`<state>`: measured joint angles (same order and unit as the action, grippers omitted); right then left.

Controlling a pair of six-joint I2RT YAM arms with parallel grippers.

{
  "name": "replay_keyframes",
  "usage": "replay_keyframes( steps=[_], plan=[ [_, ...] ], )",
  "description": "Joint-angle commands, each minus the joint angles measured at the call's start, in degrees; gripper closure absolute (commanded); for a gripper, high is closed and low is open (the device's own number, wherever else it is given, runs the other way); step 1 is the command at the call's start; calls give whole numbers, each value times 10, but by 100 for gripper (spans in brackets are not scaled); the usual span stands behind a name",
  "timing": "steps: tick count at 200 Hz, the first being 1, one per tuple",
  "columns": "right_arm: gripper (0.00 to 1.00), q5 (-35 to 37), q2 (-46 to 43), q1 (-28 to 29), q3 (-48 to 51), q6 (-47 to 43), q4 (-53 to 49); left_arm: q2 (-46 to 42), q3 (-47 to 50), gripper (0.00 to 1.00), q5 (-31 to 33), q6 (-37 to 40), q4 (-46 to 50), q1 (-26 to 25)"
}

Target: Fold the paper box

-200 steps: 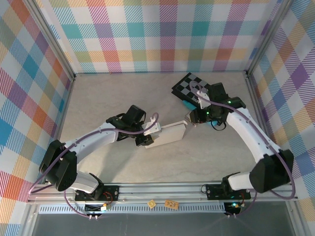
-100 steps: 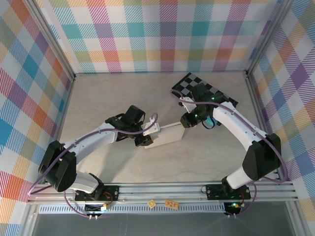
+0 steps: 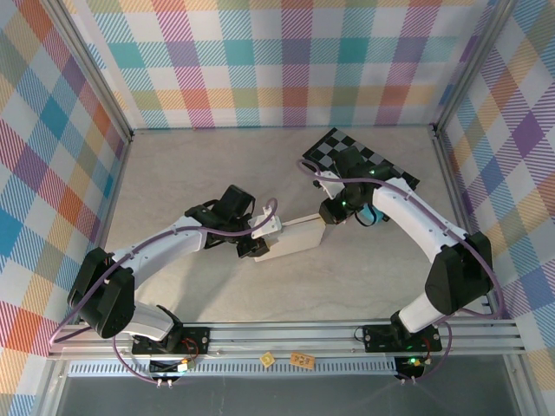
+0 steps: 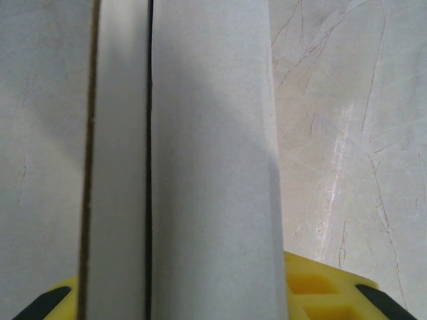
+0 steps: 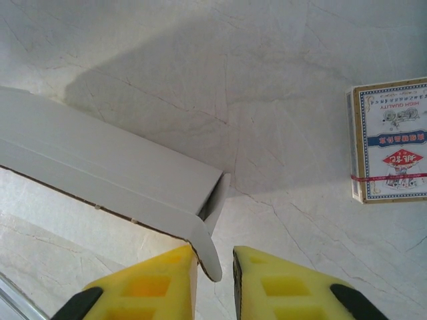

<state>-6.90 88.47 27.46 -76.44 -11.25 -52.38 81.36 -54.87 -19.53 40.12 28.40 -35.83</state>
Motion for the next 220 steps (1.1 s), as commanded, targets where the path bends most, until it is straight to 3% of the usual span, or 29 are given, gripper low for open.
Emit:
replay_keyframes(
  steps=[1,73,113,156,220],
  plan=[
    [79,-11,8,4,-20,-6,-11,1,3,66,-12,8,15,7],
    [89,-10,14,9,-21,-1,-12,1,2,66,-13,5,12,9],
    [100,10,8,18,-22,7,-7,-1,5,66,-13,-2,6,12],
    [100,25,1,22,-13,26,-8,5,4,66,-21,-13,4,17],
    [100,18,-31,22,49,124,41,17,3,66,-24,-23,-1,22]
  ],
)
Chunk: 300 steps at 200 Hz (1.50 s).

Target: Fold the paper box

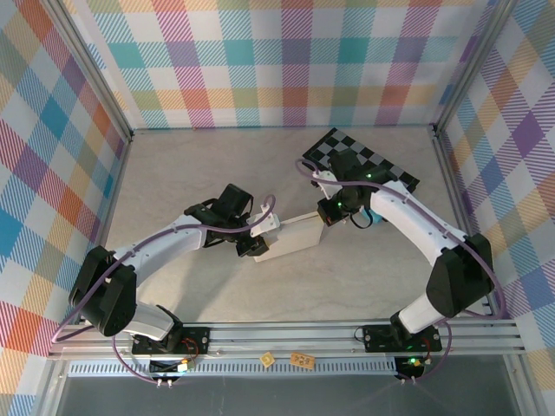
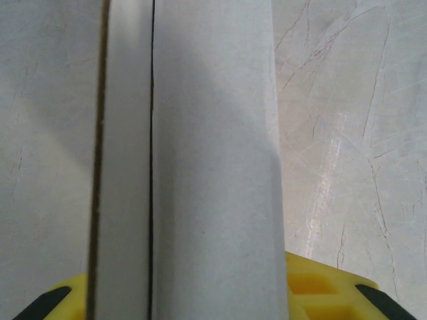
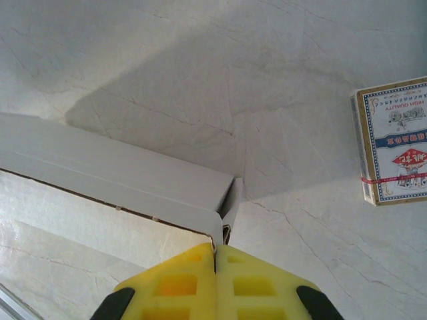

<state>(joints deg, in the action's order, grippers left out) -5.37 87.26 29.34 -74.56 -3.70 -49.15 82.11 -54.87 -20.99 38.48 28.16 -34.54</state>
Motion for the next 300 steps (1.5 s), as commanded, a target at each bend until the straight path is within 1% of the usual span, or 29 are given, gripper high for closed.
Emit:
replay_keyframes(
  steps=[1,62,130,181,226,271,300],
  plan=[
    [100,3,-20,4,31,50,10,9,4,66,-10,-6,1,10],
    [100,9,-44,9,86,97,62,11,0,65,-11,-13,-3,17],
    [100,47,-61,20,122,114,81,12,3,64,-6,-19,-9,23],
    [100,54,-28,20,29,118,19,17,-4,64,-4,-14,-3,24],
    [100,42,-11,20,38,144,15,18,-6,64,-2,-11,0,24],
    [100,43,26,19,-64,163,-49,15,-6,64,1,-8,4,24],
    [100,33,45,18,-93,181,-74,14,-5,64,1,-7,5,24]
  ],
)
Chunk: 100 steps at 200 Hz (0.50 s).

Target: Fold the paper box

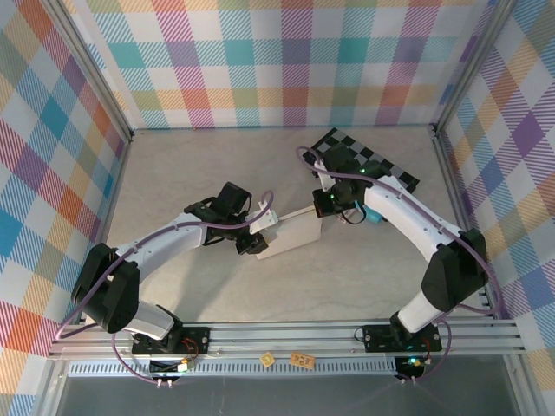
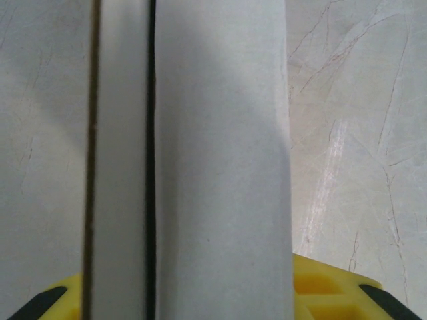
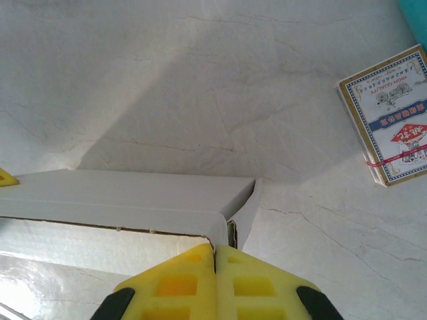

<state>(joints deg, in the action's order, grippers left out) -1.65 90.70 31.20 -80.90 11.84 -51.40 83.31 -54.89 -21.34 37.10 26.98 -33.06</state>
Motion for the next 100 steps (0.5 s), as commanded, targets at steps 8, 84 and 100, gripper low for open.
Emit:
replay_keyframes(
  steps=[8,84,100],
  plan=[
    [100,-7,16,-3,-37,30,-58,1,-5,64,5,7,17,9],
    [100,6,-10,-11,28,2,-16,2,-11,64,8,8,20,9],
    [100,11,-20,-10,55,-9,1,5,-14,64,9,7,22,9]
  ],
)
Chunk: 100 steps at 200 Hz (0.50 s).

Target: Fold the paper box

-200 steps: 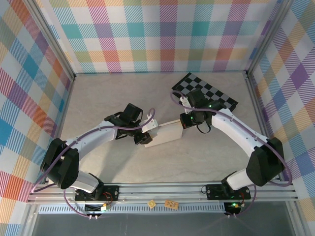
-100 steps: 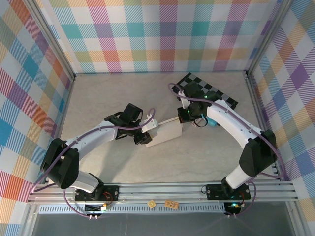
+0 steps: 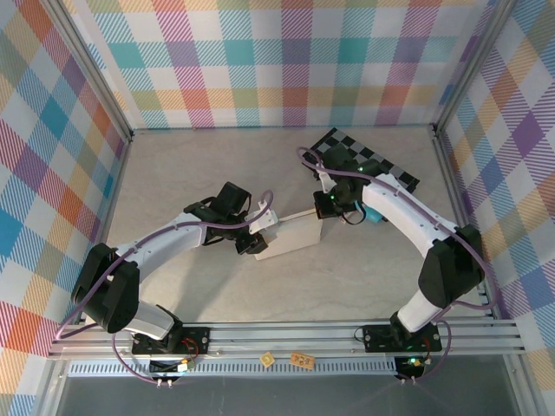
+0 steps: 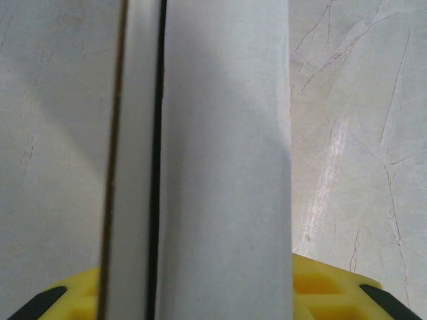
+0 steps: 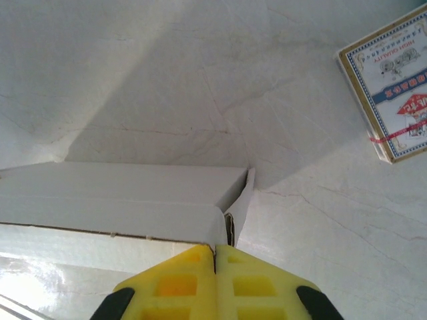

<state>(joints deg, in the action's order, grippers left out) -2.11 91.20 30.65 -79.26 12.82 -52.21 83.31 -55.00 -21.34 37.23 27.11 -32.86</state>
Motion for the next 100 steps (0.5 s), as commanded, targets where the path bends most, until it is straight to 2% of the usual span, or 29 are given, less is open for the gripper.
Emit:
replay_keyframes(
  steps=[1,51,100],
  plan=[
    [100,16,-25,-5,40,-19,10,5,-13,64,9,6,21,7],
    [100,33,-49,-5,85,-29,43,8,-17,63,17,2,22,7],
    [100,36,-50,-3,78,-22,44,-38,-13,49,29,-44,-4,7]
  ],
)
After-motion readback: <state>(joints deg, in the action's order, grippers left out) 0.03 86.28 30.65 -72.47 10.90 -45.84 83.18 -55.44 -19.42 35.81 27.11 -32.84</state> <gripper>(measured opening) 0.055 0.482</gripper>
